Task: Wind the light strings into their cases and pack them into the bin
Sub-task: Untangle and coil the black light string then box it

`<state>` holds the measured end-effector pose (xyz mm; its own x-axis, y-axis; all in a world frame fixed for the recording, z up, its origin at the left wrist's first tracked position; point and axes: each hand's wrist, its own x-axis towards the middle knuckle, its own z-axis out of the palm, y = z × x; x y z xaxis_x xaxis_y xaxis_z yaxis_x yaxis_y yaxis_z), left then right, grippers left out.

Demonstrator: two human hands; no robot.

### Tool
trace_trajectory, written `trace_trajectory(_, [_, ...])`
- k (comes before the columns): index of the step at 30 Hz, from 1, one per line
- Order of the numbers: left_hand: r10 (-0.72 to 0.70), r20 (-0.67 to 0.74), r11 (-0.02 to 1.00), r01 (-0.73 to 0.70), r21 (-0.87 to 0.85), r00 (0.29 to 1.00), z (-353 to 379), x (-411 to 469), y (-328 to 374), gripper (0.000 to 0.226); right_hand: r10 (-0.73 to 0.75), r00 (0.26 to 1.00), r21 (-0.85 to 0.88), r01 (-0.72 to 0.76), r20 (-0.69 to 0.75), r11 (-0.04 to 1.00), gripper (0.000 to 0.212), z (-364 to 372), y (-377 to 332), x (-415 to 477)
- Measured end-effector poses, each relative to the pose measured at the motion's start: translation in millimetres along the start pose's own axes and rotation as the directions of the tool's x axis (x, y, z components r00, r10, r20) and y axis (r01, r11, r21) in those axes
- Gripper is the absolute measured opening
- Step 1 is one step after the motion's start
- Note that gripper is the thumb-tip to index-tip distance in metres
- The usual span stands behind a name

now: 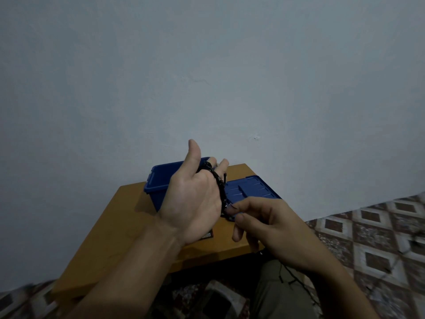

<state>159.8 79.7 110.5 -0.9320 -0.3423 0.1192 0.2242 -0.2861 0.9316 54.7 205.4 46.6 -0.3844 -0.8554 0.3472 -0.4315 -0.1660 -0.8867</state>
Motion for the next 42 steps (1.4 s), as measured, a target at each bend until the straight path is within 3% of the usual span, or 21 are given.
trace_trajectory(4, [-0.033,0.007,0.988,0.031,0.15,0.999,-4,2,-4,0.108,-0.036,0.991,0.115,0.051,-0.13,0.992,0.005,0,0,0])
trace_trajectory(7, [-0.051,-0.042,0.969,0.06,0.241,0.998,-2,1,-4,0.093,-0.051,0.976,0.193,0.093,-0.213,0.977,0.01,-2,1,0])
trace_trajectory(10, [-0.093,-0.055,0.955,0.104,0.278,0.994,3,1,-2,0.113,-0.069,0.98,0.185,0.104,-0.188,0.977,0.014,-1,1,-1])
trace_trajectory(14, [-0.099,-0.069,0.921,0.118,0.372,0.993,3,3,-6,0.09,-0.107,0.978,0.168,0.137,-0.177,0.976,0.02,-2,2,-2])
trace_trajectory(15, [-0.102,-0.071,0.91,0.122,0.396,0.992,1,5,-7,0.085,-0.108,0.979,0.148,0.134,-0.173,0.98,0.022,-3,2,-1])
trace_trajectory(20, [-0.084,-0.132,0.785,0.147,0.602,0.988,-15,13,-12,0.112,-0.07,0.97,-0.074,0.054,-0.232,0.996,0.021,-8,1,-1])
trace_trajectory(25, [-0.164,-0.172,0.762,0.235,0.604,0.971,-14,14,-17,0.102,-0.214,0.909,-0.36,0.077,-0.357,0.93,0.023,-8,6,1])
trace_trajectory(28, [-0.283,-0.103,0.707,0.28,0.649,0.953,-18,13,-17,0.111,-0.376,0.842,-0.432,0.194,-0.388,0.881,0.01,-4,2,1])
trace_trajectory(33, [-0.409,-0.005,0.675,0.306,0.671,0.913,-13,5,-7,0.094,-0.477,0.765,-0.478,0.254,-0.433,0.841,0.024,0,2,3])
trace_trajectory(37, [-0.463,0.074,0.722,0.328,0.609,0.883,-18,5,-2,0.078,-0.389,0.815,-0.338,0.254,-0.429,0.906,0.023,-1,4,3])
trace_trajectory(42, [-0.505,0.195,0.768,0.334,0.547,0.841,-17,-2,-1,0.072,-0.289,0.904,-0.176,0.243,-0.314,0.954,0.008,-4,8,4])
